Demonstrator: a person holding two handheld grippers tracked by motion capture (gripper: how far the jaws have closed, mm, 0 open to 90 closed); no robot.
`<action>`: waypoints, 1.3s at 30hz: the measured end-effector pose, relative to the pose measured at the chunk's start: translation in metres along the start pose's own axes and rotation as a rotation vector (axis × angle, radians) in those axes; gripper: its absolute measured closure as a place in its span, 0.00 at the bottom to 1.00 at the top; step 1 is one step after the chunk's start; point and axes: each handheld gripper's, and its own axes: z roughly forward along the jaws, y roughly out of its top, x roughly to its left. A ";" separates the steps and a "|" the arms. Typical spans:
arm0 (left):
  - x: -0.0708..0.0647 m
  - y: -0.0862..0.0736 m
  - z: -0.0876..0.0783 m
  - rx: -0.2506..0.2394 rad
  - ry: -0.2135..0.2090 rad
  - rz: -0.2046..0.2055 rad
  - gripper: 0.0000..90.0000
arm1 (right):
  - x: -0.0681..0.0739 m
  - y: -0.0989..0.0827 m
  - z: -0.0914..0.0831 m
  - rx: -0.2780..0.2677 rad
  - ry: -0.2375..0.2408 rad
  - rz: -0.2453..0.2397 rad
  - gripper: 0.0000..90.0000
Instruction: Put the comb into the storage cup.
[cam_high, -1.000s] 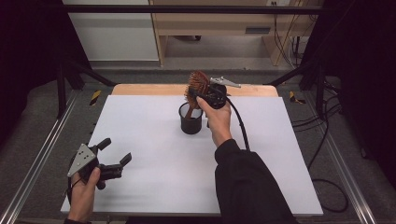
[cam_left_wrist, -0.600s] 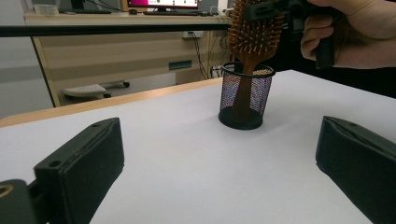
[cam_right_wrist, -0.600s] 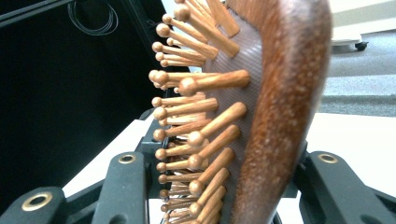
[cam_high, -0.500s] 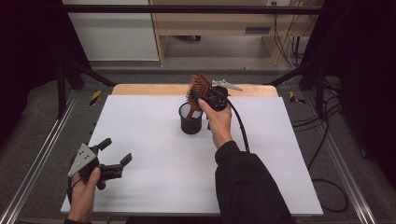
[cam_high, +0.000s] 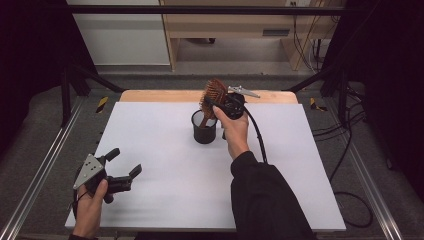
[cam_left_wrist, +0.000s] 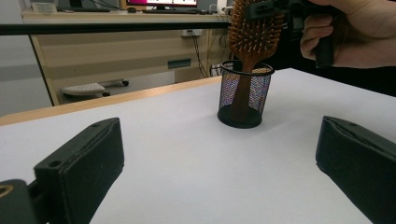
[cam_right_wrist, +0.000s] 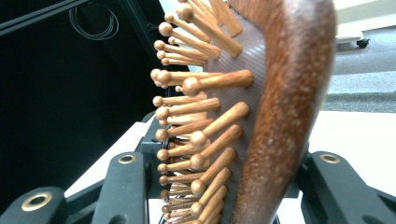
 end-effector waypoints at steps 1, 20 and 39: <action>0.000 0.000 0.000 0.000 0.000 0.000 0.01 | 0.000 0.000 0.000 0.000 0.001 -0.001 0.56; -0.001 -0.001 0.001 0.009 -0.003 0.001 0.01 | -0.007 0.001 -0.002 0.022 -0.007 -0.004 0.53; 0.000 0.000 0.001 -0.004 0.014 -0.007 0.01 | -0.016 0.001 -0.001 0.035 -0.014 0.020 0.51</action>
